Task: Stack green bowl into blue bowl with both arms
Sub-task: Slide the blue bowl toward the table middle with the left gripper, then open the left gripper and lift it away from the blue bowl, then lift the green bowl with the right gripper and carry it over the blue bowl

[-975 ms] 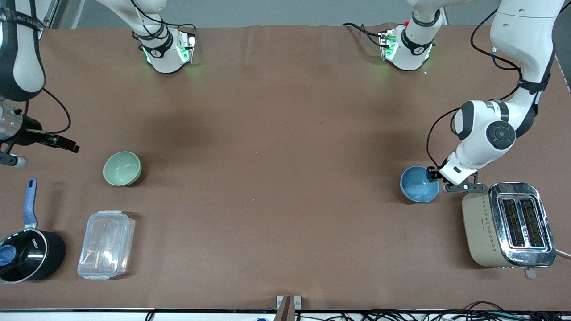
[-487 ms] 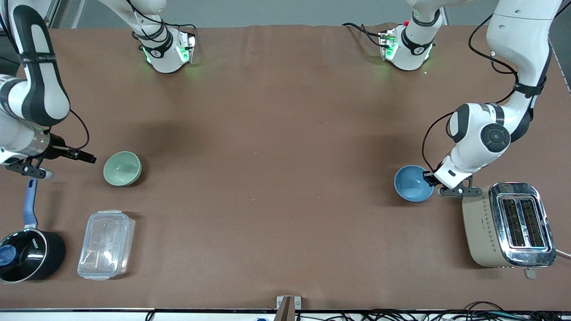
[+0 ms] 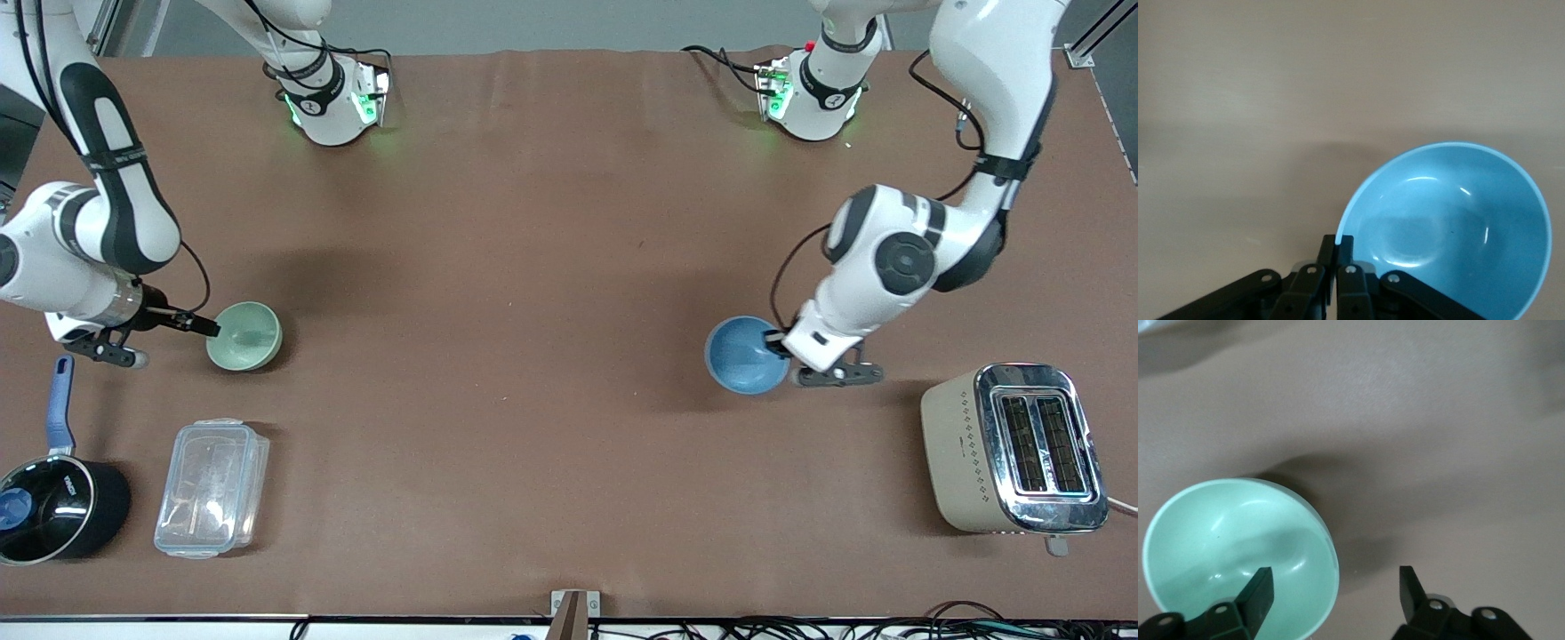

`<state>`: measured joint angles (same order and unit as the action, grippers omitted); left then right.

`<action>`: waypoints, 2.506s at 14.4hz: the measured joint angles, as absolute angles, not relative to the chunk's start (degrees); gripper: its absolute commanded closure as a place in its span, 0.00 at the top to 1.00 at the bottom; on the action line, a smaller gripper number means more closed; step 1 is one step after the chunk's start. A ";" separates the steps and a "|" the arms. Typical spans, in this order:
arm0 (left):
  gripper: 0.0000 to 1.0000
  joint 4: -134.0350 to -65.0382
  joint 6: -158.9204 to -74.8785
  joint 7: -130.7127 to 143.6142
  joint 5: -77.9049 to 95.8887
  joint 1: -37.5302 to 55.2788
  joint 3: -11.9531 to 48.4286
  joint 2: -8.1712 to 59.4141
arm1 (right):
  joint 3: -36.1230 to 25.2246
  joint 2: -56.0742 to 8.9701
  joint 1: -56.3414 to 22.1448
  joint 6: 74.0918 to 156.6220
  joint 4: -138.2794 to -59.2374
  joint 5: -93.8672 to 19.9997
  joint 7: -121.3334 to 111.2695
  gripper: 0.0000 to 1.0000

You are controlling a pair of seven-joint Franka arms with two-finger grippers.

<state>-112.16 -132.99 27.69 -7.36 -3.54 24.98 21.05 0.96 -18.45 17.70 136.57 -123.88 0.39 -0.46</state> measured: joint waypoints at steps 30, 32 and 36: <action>1.00 -87.79 -103.73 43.07 -16.50 -0.48 25.37 14.37 | 2.84 -11.67 14.42 121.73 -116.20 0.30 -0.38 0.00; 1.00 -88.08 -101.09 36.10 -15.75 -4.99 25.33 10.89 | 4.91 -7.14 13.81 115.38 -113.19 0.29 -0.18 0.01; 1.00 -88.66 -96.75 22.60 -9.21 -12.47 25.29 5.65 | 10.73 -0.59 13.64 105.90 -108.93 0.27 4.46 0.00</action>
<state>-88.66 -96.75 22.60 -9.21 -12.47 25.29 5.65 10.73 -0.59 13.64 105.90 -108.93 0.27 4.46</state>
